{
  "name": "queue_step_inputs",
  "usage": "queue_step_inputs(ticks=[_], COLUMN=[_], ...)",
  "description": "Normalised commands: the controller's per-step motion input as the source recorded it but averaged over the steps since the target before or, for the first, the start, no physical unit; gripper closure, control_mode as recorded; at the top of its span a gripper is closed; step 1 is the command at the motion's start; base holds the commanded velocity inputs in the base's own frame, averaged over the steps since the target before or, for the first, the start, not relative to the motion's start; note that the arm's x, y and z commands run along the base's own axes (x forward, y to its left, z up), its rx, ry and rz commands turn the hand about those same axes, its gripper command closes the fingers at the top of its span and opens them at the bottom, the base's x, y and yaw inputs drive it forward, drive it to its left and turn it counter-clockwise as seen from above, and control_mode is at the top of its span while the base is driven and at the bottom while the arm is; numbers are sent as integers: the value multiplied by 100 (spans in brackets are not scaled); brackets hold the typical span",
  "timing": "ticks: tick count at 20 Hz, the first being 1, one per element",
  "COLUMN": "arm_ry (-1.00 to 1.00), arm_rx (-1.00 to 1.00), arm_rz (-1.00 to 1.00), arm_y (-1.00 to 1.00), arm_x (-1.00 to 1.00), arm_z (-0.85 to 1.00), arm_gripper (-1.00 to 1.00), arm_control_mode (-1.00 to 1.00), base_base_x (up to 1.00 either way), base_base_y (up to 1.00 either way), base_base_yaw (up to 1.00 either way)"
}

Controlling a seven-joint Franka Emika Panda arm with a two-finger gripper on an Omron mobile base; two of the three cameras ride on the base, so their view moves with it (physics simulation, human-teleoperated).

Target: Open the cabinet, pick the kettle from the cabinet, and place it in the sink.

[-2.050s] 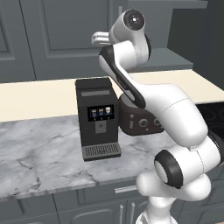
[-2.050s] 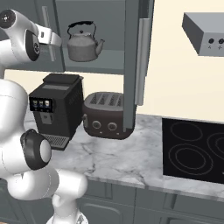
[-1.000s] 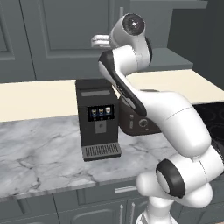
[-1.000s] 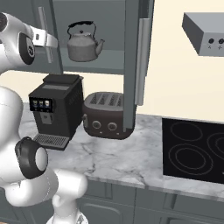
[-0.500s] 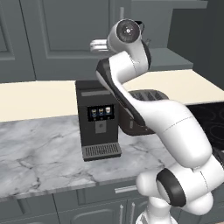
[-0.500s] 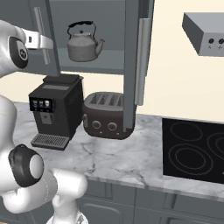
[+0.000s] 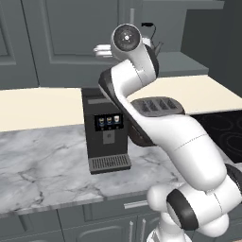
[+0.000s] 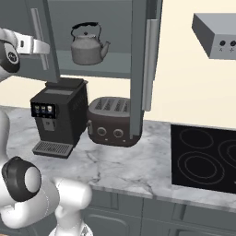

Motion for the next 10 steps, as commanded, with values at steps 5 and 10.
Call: queue_step_inputs(ticks=[5, 10], arm_ry=[-3, -10], arm_rx=[0, 0], arm_rz=[-14, -19], arm_y=[40, 44], arm_x=[-34, -31], arm_z=[1, 0], arm_gripper=[100, 100], arm_control_mode=[-100, -100], base_base_x=[0, 0], base_base_y=[0, 0], base_base_yaw=[0, 0])
